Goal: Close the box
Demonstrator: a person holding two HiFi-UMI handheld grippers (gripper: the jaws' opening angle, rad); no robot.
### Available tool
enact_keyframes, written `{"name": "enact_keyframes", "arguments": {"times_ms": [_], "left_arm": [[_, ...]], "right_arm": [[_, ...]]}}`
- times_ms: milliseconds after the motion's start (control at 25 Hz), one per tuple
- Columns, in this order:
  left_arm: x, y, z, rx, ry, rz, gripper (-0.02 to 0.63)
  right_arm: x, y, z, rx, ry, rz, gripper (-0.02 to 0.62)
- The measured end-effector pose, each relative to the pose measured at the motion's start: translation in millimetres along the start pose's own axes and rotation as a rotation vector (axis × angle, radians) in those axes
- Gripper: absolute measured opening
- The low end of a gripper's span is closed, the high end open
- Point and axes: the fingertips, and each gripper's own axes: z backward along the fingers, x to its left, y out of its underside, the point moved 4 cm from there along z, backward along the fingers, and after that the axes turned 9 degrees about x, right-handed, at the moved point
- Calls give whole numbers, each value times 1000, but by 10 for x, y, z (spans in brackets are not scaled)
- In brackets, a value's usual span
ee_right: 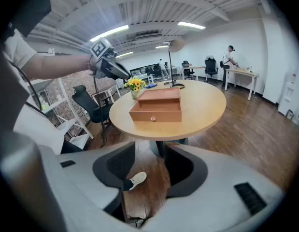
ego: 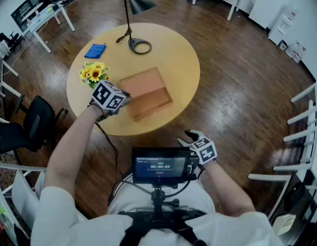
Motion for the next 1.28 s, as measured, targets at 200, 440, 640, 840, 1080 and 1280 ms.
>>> {"name": "enact_keyframes", "arguments": {"times_ms": [200,440,640,840,1080,1280], "left_arm": [[564,-194,-283,105,129,-98,52],[807,-155,-823,251,294,-192,52],[1019,-120,-1156,330,324,-223,52],[1098,-39,-1383,405,340,-223,2],[1127,-44,-1444,462,407,-225,2],[1115,-21,-1436,472,422,-235,2]], "right_arm": [[22,-491,-451,5,46,-7,198],[191,-715,-666,-7,112,-68,198],[194,-740,-948,20,140,-92,183],[151,-849,-1250,22,155,-111,155],[169,-1033,-1571,12,157,-75,153],[188,-1055,-1739,20,165,-67,100]]}}
